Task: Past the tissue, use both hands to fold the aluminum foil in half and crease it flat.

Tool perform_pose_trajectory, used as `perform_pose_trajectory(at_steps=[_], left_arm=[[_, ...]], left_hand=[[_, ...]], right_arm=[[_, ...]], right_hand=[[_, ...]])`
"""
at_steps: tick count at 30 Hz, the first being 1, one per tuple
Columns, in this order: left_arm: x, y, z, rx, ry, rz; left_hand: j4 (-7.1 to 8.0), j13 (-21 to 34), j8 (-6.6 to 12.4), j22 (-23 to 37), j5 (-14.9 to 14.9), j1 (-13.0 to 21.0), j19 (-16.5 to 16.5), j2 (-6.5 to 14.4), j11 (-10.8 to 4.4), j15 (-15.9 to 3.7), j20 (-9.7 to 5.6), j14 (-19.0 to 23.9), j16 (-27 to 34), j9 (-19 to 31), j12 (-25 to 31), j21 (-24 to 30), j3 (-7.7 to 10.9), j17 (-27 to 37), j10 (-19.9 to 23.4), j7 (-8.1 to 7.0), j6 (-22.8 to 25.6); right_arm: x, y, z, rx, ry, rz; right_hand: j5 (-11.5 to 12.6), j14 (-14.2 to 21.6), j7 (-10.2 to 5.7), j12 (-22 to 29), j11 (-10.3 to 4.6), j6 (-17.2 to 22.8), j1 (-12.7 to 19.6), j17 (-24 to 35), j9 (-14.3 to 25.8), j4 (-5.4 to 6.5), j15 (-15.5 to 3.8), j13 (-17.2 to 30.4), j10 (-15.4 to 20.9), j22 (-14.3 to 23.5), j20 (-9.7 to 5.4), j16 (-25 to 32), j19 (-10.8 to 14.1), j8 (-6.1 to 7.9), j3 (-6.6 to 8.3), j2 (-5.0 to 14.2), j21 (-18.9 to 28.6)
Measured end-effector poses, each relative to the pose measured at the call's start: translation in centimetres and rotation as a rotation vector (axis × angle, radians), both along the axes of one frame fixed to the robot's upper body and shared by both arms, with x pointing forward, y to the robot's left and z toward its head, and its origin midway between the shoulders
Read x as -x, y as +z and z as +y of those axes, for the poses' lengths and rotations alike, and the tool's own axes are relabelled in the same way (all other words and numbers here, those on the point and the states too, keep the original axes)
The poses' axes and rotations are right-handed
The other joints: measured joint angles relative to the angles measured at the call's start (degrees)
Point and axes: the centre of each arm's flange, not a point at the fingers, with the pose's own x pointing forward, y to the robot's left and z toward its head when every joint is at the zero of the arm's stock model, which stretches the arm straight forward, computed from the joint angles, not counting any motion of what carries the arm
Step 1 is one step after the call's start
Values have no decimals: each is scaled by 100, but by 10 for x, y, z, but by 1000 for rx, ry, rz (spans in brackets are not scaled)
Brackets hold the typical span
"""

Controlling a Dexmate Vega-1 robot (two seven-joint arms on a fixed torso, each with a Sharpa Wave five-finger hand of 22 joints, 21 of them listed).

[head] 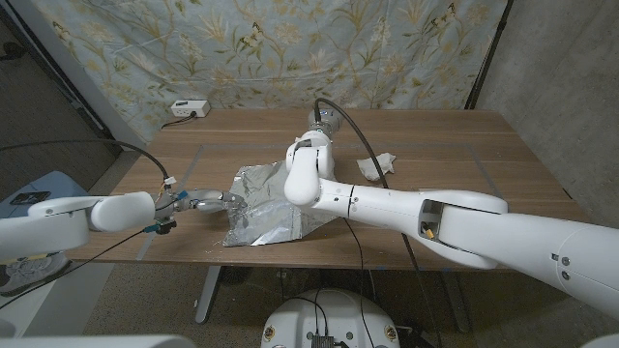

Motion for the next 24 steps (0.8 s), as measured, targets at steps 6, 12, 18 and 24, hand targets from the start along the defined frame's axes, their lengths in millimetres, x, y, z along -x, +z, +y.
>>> perform_pose_trajectory(at_steps=[6, 12, 18, 24], left_arm=[[0, -1, 0, 2, -1, 3], [0, -1, -1, 6, -3, 5], [0, -1, -1, 9, -3, 7], [0, -1, 0, 14, -2, 10]], left_hand=[[0, 5, 0, 0, 0, 0, 0, 0, -10, 0, 0, 0, 0, -1, -1, 0, 0, 0, -10, -1, -2], [-24, 5, 0, 0, -22, 0, 0, 0, -10, 0, 0, 0, -4, 1, -1, 0, 24, 0, -10, 9, 8], [-47, 4, -2, 0, -22, 31, 0, 31, -10, 0, 1, 0, -4, 3, -1, 0, 0, -1, -10, 12, 11], [-47, 4, -2, 0, -22, 54, 0, 9, -10, 0, 0, 0, -4, 4, -1, 0, 0, -1, -10, 12, 11]], right_arm=[[6, 3, 3, 1, -1, 3], [9, 5, 11, 5, 6, 17], [9, 6, 19, 12, 13, 44], [8, 10, 27, 15, 29, 83]], right_hand=[[0, 0, 19, 0, 22, 19, 32, 0, 1, 16, 0, 29, -22, 0, 33, 22, 30, -38, -16, 32, 0], [-28, 0, 50, 0, 65, -12, 53, 0, 0, 0, 0, 28, -21, 0, 52, 22, 8, -38, -64, 53, 0], [-28, 0, 72, -1, 74, -35, 53, -1, 16, 14, 0, 15, -30, 0, 123, 22, 18, -78, -77, 53, 0], [-49, 0, 111, -1, 94, -12, 75, 9, 27, 24, 0, 10, -51, 0, 185, 22, 19, -104, -87, 75, 0]])
